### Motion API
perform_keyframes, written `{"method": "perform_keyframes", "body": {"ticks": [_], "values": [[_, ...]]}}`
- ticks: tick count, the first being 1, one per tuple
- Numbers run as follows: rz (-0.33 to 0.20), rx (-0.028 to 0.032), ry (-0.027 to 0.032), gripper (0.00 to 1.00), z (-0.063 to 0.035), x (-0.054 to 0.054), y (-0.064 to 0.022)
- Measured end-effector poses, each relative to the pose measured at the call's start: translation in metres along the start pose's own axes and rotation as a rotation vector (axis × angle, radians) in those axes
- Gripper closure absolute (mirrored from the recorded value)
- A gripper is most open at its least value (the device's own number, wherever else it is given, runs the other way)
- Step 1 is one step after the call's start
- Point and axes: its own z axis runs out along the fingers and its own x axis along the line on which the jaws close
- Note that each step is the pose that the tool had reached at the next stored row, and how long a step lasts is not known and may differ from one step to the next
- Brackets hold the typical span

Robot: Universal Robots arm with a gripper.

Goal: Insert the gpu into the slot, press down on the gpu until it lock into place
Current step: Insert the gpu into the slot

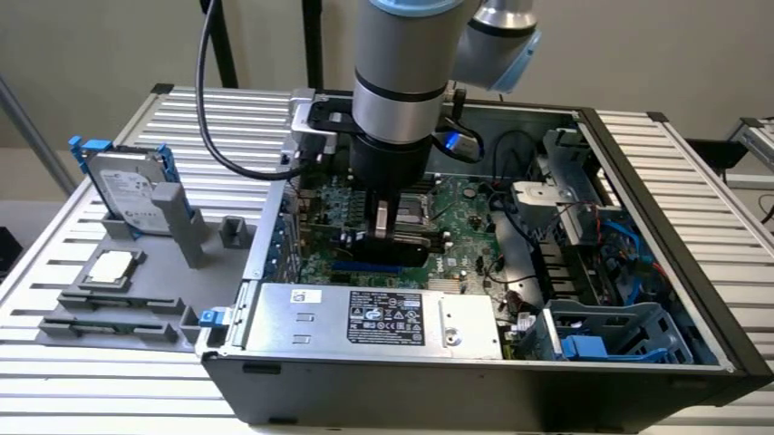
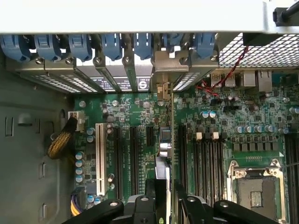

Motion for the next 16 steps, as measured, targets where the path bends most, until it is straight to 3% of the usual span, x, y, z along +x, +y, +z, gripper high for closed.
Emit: {"method": "perform_keyframes", "body": {"ticks": [7,12,16], "values": [[0.0,-0.0001,-0.0005,0.74,0.0021,0.0001,-0.0001],[0.0,-0.0003,-0.006,0.74,0.0032,0.0001,0.0001],[-0.002,-0.0006,-0.0066,0.74,0.0036,0.0002,0.0002]]}}
